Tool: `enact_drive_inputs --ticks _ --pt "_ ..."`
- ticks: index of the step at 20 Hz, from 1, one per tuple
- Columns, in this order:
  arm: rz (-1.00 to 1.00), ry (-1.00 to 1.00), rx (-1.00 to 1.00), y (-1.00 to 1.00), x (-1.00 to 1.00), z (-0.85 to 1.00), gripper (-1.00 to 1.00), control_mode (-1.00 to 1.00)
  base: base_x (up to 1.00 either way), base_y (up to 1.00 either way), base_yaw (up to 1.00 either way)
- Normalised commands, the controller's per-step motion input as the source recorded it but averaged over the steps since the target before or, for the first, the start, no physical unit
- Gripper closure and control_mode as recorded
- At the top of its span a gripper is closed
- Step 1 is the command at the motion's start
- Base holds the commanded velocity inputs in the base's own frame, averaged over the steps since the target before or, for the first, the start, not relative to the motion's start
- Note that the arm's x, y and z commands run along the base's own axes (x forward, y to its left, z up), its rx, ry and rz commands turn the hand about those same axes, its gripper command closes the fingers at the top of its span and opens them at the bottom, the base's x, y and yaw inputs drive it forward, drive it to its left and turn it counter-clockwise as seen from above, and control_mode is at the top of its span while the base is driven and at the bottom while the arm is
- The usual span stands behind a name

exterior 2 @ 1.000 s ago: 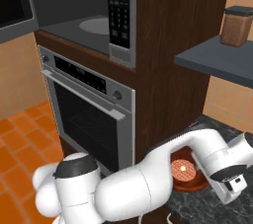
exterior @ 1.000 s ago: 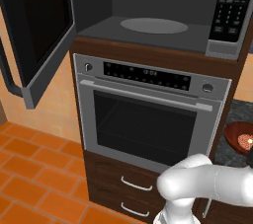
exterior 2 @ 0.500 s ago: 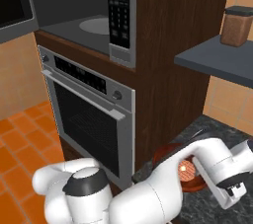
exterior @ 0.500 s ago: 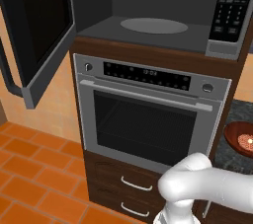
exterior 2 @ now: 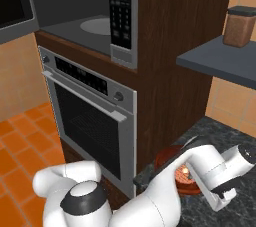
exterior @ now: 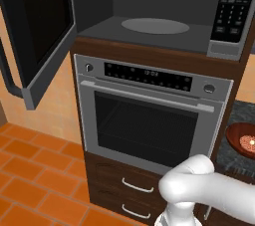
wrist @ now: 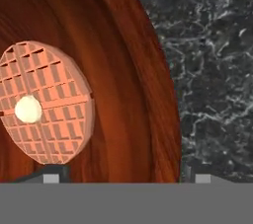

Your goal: Open the microwave, place the bowl with waffle inside the microwave, then close the microwave door and turn it on.

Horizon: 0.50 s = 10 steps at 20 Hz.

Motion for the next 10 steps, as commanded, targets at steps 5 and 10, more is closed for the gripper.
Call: enact_drive_inputs --ticks 5,10 --pt "0.0 -0.02 0.0 0.32 0.12 -0.2 1.0 -1.0 0.0 0.0 0.0" --pt "0.0 -0.11 0.0 0.08 0.01 0.0 1.0 -1.0 0.0 0.0 0.0"
